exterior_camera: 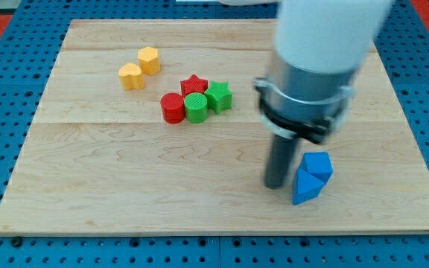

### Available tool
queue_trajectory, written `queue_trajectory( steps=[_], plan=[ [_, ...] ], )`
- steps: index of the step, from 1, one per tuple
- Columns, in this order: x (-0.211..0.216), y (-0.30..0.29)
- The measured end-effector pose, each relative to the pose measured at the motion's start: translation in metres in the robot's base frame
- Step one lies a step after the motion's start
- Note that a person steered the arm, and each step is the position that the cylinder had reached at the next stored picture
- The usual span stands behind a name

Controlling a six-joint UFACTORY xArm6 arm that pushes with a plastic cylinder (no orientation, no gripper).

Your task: Slide yellow heart closer to blue cube

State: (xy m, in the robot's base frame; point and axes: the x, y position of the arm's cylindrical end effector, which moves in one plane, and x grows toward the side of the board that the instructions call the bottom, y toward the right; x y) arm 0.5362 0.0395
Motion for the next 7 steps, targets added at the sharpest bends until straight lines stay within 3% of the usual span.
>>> queue_trajectory(
  steps=[2,3,4,5,7],
  plan=[
    [-0.020,-0.229],
    [-0.090,-0.255],
    [-0.154,-0.242],
    [-0.189,-0.198],
    [-0.199,-0.060]
  ],
)
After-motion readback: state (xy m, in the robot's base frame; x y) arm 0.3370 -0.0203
